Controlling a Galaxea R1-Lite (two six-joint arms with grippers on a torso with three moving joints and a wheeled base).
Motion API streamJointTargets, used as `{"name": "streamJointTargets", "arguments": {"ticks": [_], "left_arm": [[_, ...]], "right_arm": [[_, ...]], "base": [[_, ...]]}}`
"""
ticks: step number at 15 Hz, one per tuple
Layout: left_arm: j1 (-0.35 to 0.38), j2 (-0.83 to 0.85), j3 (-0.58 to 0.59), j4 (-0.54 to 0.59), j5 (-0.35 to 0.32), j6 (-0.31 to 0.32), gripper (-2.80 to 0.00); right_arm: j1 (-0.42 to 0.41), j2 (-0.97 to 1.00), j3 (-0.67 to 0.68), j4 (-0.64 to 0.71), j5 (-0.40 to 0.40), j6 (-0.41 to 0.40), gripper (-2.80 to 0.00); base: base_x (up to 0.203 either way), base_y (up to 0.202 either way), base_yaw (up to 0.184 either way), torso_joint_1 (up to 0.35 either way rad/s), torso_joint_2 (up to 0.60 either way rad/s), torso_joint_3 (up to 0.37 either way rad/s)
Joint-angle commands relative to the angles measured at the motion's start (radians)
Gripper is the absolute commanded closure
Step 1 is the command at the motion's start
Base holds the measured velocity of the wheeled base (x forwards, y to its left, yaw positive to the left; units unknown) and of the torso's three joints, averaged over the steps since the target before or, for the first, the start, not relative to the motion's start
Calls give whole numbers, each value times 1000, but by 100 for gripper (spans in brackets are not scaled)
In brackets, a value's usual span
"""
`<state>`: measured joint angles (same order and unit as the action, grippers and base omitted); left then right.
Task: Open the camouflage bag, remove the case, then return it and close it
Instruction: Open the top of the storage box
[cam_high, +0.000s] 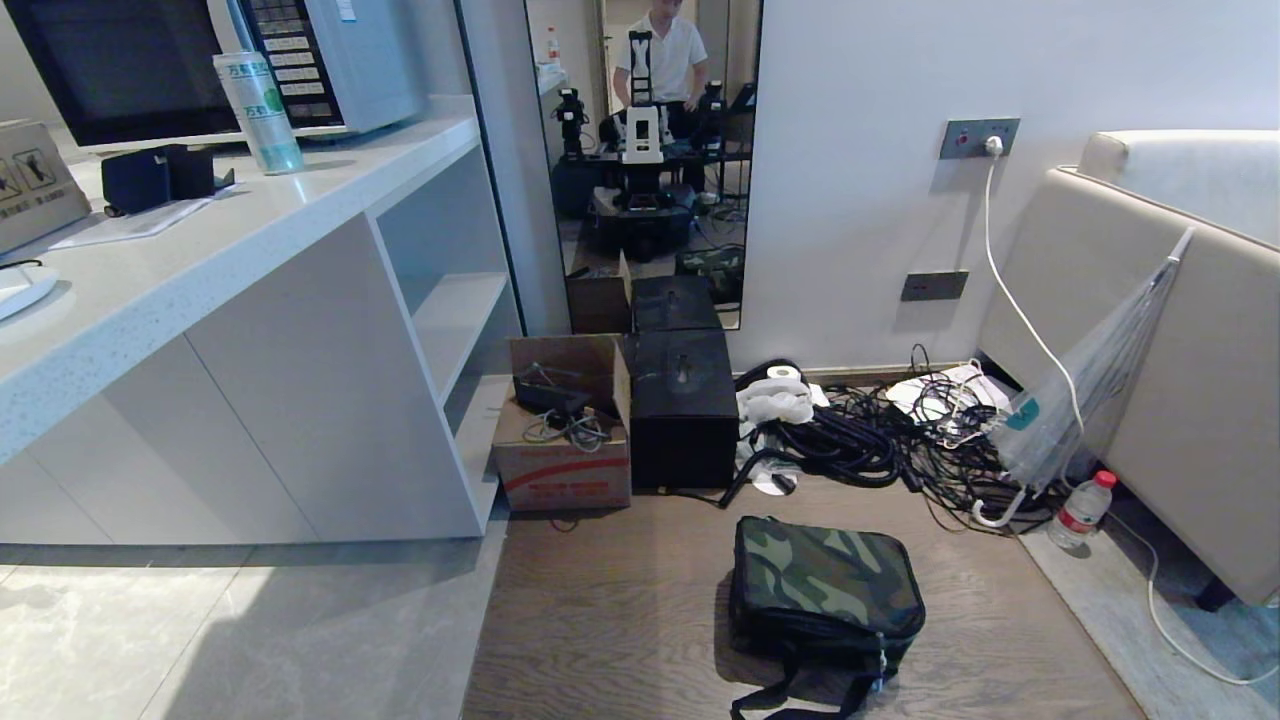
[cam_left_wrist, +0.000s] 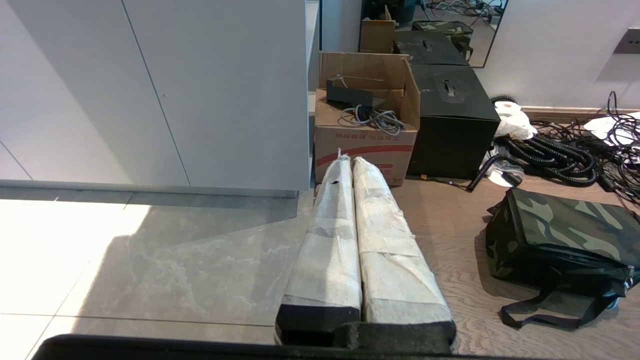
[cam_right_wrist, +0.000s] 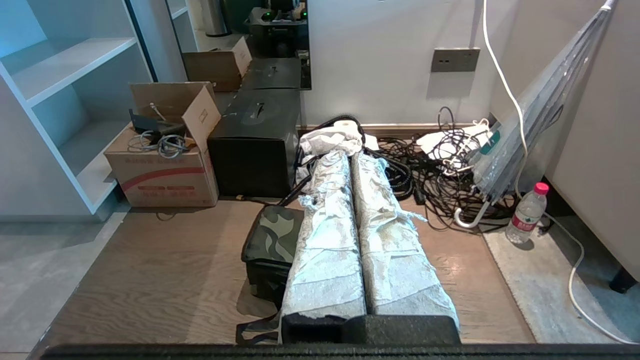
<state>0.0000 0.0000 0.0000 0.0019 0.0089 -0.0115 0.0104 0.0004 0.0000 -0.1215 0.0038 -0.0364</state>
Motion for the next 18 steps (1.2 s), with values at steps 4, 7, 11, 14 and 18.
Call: {"name": "streamJointTargets", "arguments": {"ticks": [4,7,11,14,18], "left_arm": [[0,0,0,0,0,-1,0],[0,0,0,0,0,-1,0],[0,0,0,0,0,-1,0],[0,0,0,0,0,1,0],[0,0,-2,7,0,-1,0]], "right_arm": [[0,1,40,-1,1,-1,0],[0,1,40,-1,1,0,0],[0,1,40,-1,1,-2,0],[0,1,40,-1,1,-2,0],[0,1,40,-1,1,-1,0]], "base": [[0,0,0,0,0,0],[0,0,0,0,0,0],[0,0,0,0,0,0],[0,0,0,0,0,0],[0,0,0,0,0,0]]}}
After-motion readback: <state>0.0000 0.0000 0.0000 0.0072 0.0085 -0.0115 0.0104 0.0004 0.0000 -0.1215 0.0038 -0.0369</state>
